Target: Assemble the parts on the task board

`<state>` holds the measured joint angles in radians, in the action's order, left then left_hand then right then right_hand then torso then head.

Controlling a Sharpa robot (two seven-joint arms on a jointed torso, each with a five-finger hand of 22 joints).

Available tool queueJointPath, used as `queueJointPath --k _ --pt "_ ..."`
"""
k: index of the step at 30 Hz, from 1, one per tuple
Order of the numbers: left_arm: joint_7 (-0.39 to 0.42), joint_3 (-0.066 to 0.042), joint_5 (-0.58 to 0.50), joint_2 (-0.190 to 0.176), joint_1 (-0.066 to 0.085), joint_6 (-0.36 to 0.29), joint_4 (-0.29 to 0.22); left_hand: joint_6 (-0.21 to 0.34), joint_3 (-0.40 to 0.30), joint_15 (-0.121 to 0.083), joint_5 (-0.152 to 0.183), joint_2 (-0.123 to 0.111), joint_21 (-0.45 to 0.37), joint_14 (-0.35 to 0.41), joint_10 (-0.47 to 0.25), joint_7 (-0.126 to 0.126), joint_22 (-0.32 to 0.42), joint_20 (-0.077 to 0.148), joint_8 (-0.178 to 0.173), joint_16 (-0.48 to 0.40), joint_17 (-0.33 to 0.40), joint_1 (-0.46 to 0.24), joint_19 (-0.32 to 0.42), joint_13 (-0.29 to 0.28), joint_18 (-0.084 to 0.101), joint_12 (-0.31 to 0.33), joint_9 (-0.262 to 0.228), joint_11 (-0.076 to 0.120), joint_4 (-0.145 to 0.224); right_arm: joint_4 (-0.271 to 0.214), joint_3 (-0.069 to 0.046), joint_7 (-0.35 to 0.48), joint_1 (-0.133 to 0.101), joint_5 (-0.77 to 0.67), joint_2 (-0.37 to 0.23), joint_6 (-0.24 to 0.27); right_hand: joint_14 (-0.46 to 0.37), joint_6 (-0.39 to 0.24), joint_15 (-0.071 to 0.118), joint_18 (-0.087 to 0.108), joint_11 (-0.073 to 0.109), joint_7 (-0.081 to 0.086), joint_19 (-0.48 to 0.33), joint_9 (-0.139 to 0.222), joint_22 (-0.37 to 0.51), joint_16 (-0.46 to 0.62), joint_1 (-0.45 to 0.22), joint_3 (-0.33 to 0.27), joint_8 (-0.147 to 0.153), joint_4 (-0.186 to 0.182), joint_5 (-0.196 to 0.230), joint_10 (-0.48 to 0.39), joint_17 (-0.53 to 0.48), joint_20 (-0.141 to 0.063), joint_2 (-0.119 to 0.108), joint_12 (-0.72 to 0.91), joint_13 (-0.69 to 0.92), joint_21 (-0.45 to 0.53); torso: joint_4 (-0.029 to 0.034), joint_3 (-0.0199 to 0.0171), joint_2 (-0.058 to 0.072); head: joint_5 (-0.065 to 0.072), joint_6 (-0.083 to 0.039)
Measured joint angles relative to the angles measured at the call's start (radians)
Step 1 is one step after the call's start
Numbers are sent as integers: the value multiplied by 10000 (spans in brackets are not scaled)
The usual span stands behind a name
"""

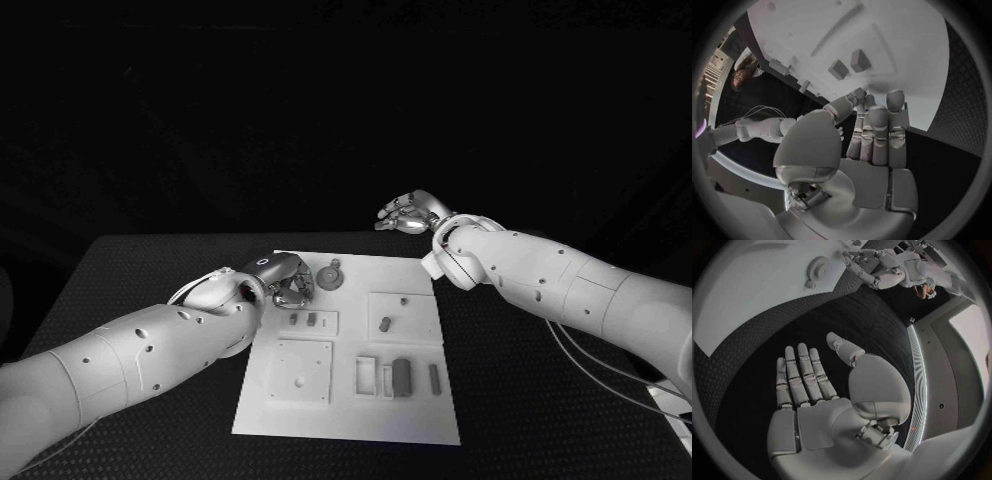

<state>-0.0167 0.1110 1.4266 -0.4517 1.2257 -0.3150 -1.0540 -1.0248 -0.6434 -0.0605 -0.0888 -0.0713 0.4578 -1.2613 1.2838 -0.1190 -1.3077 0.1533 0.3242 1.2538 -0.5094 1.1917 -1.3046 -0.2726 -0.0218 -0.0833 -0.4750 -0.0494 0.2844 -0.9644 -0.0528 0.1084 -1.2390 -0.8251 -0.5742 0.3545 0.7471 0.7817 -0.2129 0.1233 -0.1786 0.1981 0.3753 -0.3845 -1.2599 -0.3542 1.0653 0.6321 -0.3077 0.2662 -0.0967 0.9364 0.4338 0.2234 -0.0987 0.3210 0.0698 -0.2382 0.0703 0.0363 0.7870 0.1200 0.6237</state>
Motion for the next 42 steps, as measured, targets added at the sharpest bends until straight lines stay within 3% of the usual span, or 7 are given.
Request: queueJointPath --k 28,37,42 --pt "-36 24 109 21 -5 27 47 5 0 2 1 -2 0 1 -16 1 0 21 19 0 8 1 24 -20 1 0 -11 16 2 8 0 3 2 1 20 -1 0 0 0 0 0 0 37 17 -34 40 0 0 0 0 0 0 6 -37 0 0 0 41 9 8 -2 34 38" --pt "-21 212 110 107 9 23 124 18 1 4 10 -16 0 2 27 -16 0 5 3 -1 7 -9 39 1 1 21 -68 -27 3 20 0 5 2 1 31 -2 0 0 0 0 0 0 36 26 -45 40 0 0 0 0 0 0 15 -37 0 0 0 79 2 2 -2 21 31" --pt "-23 229 110 106 -18 22 149 -17 1 4 8 -27 38 2 65 20 0 4 -8 39 17 2 38 -18 -1 29 -11 11 3 19 0 5 2 2 30 -4 0 0 0 -1 0 0 36 25 -45 40 0 0 0 0 0 0 15 -37 0 0 0 79 2 2 -1 35 58"
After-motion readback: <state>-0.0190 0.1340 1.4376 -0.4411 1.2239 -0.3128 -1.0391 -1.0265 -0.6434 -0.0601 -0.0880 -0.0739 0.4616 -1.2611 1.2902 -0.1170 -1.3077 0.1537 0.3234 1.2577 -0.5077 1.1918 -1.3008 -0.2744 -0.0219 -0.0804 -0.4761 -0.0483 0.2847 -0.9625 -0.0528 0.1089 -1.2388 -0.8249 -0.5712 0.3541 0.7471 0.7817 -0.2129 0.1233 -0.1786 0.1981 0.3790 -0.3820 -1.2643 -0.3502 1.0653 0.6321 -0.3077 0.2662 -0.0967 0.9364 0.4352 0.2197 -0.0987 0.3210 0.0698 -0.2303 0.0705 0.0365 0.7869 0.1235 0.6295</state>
